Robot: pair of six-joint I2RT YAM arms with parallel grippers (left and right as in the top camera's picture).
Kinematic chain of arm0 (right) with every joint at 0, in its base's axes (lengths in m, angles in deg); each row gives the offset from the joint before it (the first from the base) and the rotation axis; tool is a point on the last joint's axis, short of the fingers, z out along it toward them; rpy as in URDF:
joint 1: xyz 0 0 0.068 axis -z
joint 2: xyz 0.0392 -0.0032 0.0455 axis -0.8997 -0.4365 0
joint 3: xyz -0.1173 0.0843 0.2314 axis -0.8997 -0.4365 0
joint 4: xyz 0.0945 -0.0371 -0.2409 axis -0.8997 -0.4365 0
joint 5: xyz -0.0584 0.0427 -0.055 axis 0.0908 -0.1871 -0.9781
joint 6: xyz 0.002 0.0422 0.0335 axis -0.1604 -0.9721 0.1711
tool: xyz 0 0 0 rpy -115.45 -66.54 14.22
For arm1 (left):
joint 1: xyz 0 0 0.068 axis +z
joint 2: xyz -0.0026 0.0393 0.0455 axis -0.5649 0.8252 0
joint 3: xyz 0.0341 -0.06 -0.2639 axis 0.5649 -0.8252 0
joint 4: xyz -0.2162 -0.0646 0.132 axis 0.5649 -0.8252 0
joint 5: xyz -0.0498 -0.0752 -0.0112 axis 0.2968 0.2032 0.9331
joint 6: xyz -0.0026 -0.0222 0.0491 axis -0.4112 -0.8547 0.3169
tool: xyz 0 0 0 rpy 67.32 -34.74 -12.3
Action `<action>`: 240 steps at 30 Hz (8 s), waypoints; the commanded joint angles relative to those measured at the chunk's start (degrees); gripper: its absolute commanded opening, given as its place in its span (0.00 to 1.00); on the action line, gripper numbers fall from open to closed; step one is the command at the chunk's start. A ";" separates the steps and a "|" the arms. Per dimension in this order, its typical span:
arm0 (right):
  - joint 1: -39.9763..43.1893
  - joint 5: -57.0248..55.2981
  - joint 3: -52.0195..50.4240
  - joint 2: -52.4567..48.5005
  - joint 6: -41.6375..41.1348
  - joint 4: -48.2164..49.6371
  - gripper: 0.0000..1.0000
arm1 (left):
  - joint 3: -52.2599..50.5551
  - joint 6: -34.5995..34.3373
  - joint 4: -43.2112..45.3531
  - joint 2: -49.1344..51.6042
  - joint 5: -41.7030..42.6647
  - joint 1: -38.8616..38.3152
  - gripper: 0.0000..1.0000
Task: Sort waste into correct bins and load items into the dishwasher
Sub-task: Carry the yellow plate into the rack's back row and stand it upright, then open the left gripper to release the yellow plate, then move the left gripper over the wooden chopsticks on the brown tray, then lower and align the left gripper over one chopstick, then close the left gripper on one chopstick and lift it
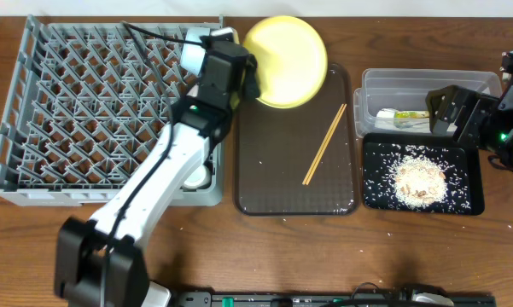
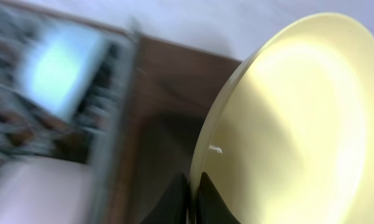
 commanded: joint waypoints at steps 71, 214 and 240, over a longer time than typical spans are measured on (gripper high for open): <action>0.48 -0.33 0.13 0.04 0.61 -0.02 0.99 | 2.34 35.54 2.97 -6.16 -16.68 12.35 0.84; 0.48 -0.33 0.13 0.04 0.61 -0.02 0.99 | 9.94 24.63 -2.23 30.18 3.80 -14.43 0.73; 0.48 -0.33 0.13 0.04 0.61 -0.02 0.99 | 9.92 28.76 -2.49 31.71 12.15 -14.58 0.74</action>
